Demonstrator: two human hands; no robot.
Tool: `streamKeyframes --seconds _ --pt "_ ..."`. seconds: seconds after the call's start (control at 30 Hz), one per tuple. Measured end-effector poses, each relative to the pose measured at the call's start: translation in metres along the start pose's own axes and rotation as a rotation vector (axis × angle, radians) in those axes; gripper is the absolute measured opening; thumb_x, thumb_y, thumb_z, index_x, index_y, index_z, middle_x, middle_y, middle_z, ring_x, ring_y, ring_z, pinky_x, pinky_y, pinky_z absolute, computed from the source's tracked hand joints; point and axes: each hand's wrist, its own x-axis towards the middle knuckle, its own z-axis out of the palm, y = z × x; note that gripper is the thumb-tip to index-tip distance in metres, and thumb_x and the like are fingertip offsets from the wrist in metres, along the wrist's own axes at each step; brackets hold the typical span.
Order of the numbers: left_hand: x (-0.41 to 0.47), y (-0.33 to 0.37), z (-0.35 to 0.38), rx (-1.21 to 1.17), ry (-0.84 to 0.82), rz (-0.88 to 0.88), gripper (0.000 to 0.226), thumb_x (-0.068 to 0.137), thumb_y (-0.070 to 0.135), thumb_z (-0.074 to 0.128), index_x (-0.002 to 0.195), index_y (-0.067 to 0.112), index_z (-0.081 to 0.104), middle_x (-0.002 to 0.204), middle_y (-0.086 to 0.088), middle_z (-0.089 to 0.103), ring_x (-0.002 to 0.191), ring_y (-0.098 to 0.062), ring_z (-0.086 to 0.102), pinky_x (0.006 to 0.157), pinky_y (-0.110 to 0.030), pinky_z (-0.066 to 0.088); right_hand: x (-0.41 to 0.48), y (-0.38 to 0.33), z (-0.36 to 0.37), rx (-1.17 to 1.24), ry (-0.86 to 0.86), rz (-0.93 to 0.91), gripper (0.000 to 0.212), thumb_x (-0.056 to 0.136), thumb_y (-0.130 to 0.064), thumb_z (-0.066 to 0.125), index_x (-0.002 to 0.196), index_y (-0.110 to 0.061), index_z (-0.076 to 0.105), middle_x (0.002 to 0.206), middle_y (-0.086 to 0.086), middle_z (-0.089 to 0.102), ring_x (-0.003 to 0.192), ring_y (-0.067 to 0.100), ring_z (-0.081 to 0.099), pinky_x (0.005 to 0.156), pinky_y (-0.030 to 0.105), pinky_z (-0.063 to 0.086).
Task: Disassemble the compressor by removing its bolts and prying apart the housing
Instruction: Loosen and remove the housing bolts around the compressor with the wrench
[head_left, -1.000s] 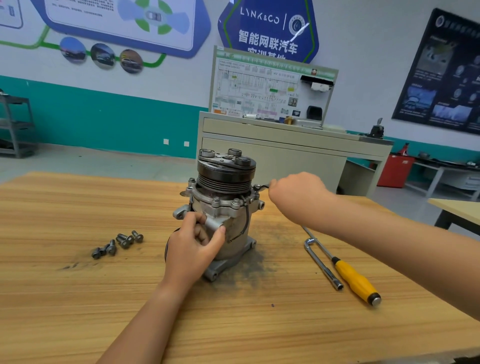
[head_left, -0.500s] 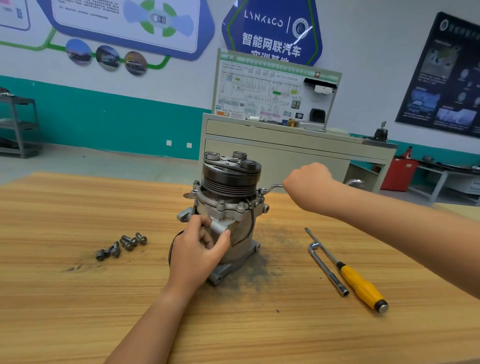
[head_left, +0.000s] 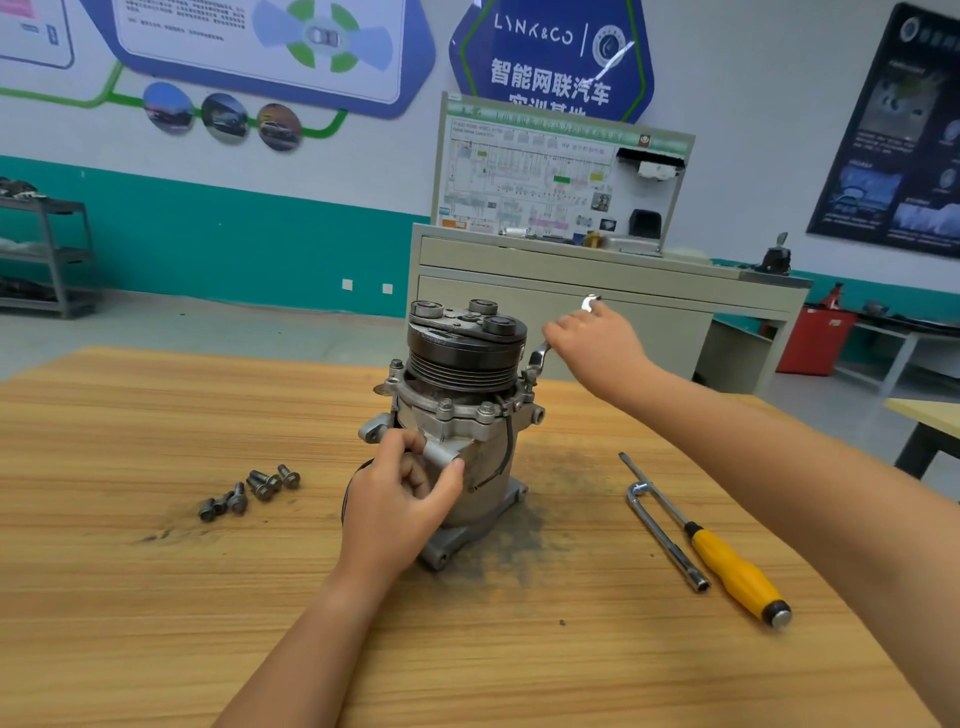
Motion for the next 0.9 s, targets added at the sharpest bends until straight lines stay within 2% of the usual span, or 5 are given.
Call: streamKeyframes --seconds 0.1,0.23,0.37,0.77,0.9 --pt "0.0 -0.001 0.0 0.011 -0.006 0.011 0.024 0.078 0.032 0.069 0.082 0.02 0.05 0.057 0.011 0.054 0.046 -0.007 0.047 0.045 -0.014 0.032 -0.012 0.01 -0.012 0.101 0.113 0.132 0.027 0.098 -0.007 0.036 0.124 -0.005 0.042 0.105 0.01 0.062 0.086 0.024 0.057 0.076 0.032 0.044" --pt "-0.001 -0.001 0.0 0.009 -0.004 0.006 0.023 0.078 0.021 0.072 0.081 0.021 0.049 0.058 0.01 0.055 0.047 -0.007 0.048 0.045 -0.014 0.033 -0.042 0.008 -0.038 0.248 0.052 0.255 0.017 0.095 -0.004 0.035 0.11 -0.005 0.042 0.071 0.006 0.053 0.055 0.022 0.039 0.044 0.03 0.021" --pt "0.0 0.0 0.001 0.003 -0.007 0.005 0.021 0.077 0.027 0.069 0.082 0.019 0.049 0.056 0.012 0.054 0.047 -0.007 0.048 0.045 -0.015 0.033 -0.073 -0.006 -0.064 0.244 -0.224 0.202 0.013 0.09 0.0 0.036 0.087 -0.011 0.041 0.063 0.001 0.038 0.051 0.014 0.036 0.042 0.026 0.023" --pt "0.0 0.001 0.0 -0.006 0.005 0.018 0.022 0.077 0.024 0.069 0.08 0.024 0.047 0.057 0.014 0.054 0.049 -0.006 0.048 0.046 -0.014 0.033 -0.056 -0.028 -0.085 0.047 -0.407 0.067 0.03 0.089 0.002 0.042 0.062 -0.009 0.034 0.062 0.002 0.037 0.05 0.016 0.035 0.043 0.026 0.027" --pt "0.0 0.001 0.001 -0.01 0.011 0.008 0.022 0.076 0.024 0.07 0.082 0.017 0.05 0.054 0.015 0.052 0.049 -0.007 0.048 0.047 -0.015 0.033 -0.051 -0.033 -0.084 -0.072 -0.397 -0.024 0.015 0.092 -0.001 0.044 0.078 -0.008 0.042 0.062 0.002 0.036 0.058 0.019 0.04 0.053 0.026 0.034"
